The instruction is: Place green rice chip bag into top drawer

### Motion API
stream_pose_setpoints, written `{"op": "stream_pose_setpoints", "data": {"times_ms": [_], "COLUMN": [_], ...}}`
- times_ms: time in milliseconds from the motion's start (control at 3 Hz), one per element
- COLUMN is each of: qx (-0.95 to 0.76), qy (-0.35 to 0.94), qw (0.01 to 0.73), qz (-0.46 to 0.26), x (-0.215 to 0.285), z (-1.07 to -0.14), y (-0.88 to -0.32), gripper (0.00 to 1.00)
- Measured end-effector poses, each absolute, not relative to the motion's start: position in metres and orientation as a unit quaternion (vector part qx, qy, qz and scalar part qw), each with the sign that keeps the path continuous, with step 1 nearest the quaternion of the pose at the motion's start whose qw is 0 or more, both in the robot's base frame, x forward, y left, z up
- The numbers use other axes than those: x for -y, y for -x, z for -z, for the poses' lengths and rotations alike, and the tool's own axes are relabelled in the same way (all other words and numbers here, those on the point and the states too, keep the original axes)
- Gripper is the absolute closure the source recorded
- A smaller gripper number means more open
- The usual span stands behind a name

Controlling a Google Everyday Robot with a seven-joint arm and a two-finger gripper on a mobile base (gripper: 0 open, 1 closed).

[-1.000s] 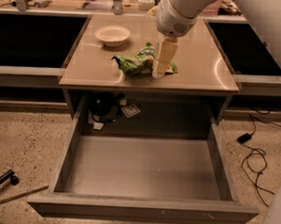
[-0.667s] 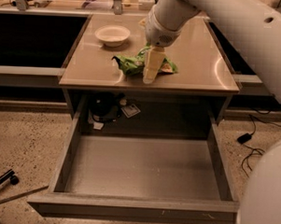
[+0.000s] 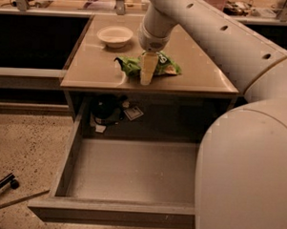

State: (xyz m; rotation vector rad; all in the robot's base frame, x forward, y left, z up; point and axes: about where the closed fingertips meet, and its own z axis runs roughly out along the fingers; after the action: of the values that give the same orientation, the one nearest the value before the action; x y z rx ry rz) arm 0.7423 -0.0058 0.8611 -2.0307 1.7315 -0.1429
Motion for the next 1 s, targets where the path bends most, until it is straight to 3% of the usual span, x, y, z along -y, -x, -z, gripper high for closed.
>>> {"op": "stream_pose_setpoints", "data": {"times_ms": [1000], "qx": [-0.630], "qy": [0.740], "qw": [0.231], "qz": [0.052], "x": [0.0049], "z": [-0.8601], "y": [-0.7429], "gripper": [0.66]}}
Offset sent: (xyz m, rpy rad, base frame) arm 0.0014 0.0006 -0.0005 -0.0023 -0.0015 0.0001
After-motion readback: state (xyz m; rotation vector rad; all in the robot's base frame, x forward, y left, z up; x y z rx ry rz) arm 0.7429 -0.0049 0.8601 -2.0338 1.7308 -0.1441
